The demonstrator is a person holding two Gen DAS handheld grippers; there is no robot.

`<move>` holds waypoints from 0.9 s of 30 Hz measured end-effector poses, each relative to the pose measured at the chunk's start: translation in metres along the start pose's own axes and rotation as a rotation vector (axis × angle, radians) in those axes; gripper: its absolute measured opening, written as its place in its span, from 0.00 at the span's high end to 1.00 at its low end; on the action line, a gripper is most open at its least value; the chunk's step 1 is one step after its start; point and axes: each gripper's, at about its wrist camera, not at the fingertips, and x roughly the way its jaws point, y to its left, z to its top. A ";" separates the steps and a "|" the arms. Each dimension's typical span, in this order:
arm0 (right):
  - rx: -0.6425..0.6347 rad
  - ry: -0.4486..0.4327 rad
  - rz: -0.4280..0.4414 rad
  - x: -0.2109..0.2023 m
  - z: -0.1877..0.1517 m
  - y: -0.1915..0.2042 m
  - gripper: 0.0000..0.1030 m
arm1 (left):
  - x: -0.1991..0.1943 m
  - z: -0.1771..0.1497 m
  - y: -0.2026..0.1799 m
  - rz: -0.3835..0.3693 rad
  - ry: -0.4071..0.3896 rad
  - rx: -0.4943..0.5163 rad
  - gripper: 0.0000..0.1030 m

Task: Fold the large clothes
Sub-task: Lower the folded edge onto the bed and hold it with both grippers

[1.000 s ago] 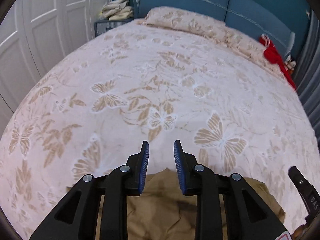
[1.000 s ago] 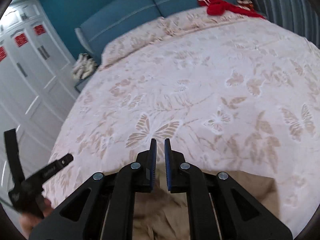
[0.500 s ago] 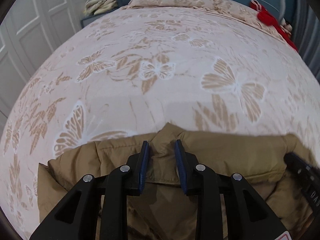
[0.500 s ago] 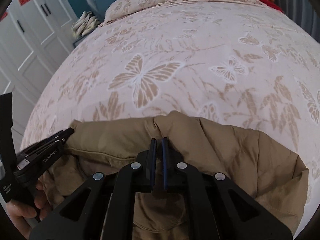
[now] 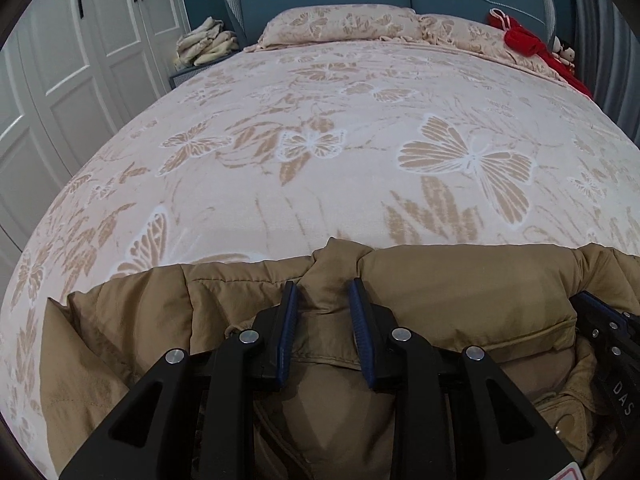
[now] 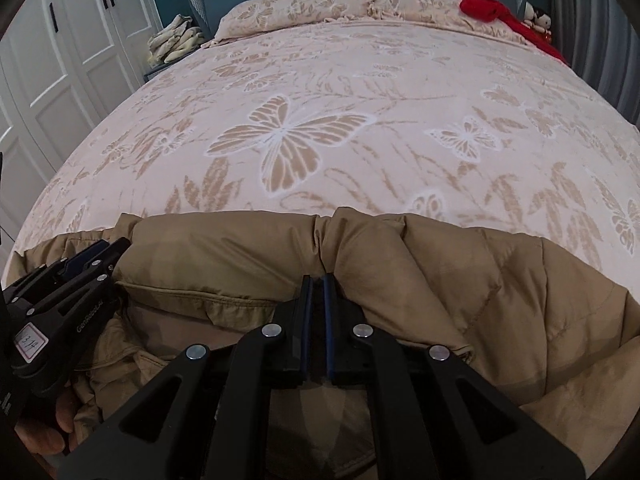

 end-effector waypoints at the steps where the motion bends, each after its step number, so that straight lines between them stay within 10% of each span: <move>1: -0.004 -0.005 -0.005 0.001 0.000 0.001 0.98 | 0.000 0.000 -0.001 0.005 -0.004 0.002 0.73; 27: -0.005 -0.057 -0.006 0.005 -0.006 0.002 0.99 | -0.001 -0.007 -0.012 0.067 -0.049 0.029 0.73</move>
